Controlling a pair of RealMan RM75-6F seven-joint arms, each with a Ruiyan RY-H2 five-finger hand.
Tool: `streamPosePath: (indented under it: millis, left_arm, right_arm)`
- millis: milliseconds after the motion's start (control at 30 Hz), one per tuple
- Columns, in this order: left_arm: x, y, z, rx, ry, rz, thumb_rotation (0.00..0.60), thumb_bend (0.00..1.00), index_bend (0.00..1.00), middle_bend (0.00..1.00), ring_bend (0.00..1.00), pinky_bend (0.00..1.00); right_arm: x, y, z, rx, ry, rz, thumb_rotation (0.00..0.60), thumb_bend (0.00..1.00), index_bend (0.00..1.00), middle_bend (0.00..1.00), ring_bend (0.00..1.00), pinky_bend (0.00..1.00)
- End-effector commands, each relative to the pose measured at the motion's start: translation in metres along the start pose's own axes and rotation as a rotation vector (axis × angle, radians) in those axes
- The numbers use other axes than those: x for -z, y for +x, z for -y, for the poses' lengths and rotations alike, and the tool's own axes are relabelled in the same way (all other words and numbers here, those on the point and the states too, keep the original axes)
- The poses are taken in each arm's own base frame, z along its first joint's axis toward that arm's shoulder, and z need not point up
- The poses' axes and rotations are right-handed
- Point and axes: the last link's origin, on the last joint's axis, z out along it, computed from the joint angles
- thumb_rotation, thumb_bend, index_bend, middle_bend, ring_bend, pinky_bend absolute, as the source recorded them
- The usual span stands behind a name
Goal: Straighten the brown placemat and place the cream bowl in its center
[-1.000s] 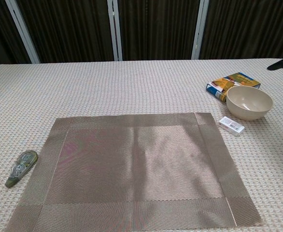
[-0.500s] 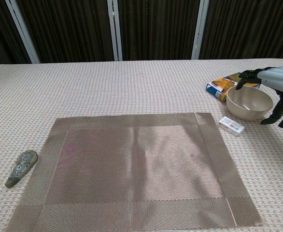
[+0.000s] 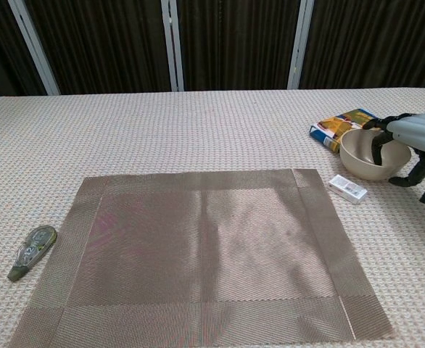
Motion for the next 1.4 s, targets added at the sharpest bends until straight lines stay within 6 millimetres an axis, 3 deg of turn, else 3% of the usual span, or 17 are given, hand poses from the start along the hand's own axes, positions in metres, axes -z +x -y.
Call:
streamPosePath:
  millis: [33, 133, 267, 467, 667, 933, 1033, 1100, 1233, 1400]
  left_arm:
    - [0.0, 0.0, 0.0, 0.003, -0.001, 0.0, 0.6, 0.0, 0.0, 0.0, 0.0, 0.0]
    - [0.001, 0.0, 0.0, 0.006, -0.001, 0.001, 0.6, 0.0, 0.0, 0.0, 0.0, 0.0]
    - [0.001, 0.001, 0.0, 0.012, -0.003, 0.002, 0.6, 0.0, 0.0, 0.0, 0.0, 0.0]
    - [0.001, 0.002, -0.001, 0.019, -0.007, 0.003, 0.6, 0.0, 0.0, 0.0, 0.0, 0.0]
    - [0.002, 0.002, -0.003, 0.026, -0.016, 0.009, 0.6, 0.0, 0.0, 0.0, 0.0, 0.0]
    - [0.002, 0.003, -0.002, 0.032, -0.015, 0.009, 0.6, 0.0, 0.0, 0.0, 0.0, 0.0]
    - [0.001, 0.004, -0.001, 0.033, -0.013, 0.009, 0.6, 0.0, 0.0, 0.0, 0.0, 0.0]
    - [0.001, 0.004, 0.001, 0.035, -0.008, 0.011, 0.6, 0.0, 0.0, 0.0, 0.0, 0.0]
    - [0.001, 0.005, 0.004, 0.038, -0.005, 0.009, 0.6, 0.0, 0.0, 0.0, 0.0, 0.0]
    - [0.002, 0.006, 0.008, 0.04, 0.006, 0.01, 0.6, 0.0, 0.0, 0.0, 0.0, 0.0]
  right_arm:
    - [-0.001, -0.002, 0.002, 0.021, 0.007, -0.028, 0.6, 0.33, 0.66, 0.0, 0.0, 0.0]
    - [0.0, -0.002, 0.002, 0.006, 0.007, -0.077, 0.6, 0.37, 0.75, 0.0, 0.0, 0.0]
    - [0.003, 0.0, -0.001, -0.01, 0.018, -0.107, 0.6, 0.39, 0.68, 0.0, 0.0, 0.0]
    - [0.014, 0.015, 0.004, -0.005, 0.076, -0.172, 0.6, 0.38, 0.68, 0.0, 0.0, 0.0]
    - [0.035, 0.049, 0.045, 0.05, 0.277, -0.221, 0.6, 0.38, 0.67, 0.0, 0.0, 0.0]
    - [0.044, 0.07, 0.116, 0.21, 0.518, -0.215, 0.6, 0.38, 0.73, 0.0, 0.0, 0.0]
    - [0.044, 0.073, 0.141, 0.247, 0.583, -0.212, 0.6, 0.38, 0.74, 0.0, 0.0, 0.0]
    - [0.044, 0.074, 0.176, 0.302, 0.679, -0.217, 0.6, 0.38, 0.71, 0.0, 0.0, 0.0]
    - [0.042, 0.068, 0.213, 0.373, 0.737, -0.226, 0.6, 0.38, 0.71, 0.0, 0.0, 0.0]
    - [0.042, 0.059, 0.246, 0.4, 0.776, -0.215, 0.6, 0.38, 0.78, 0.0, 0.0, 0.0]
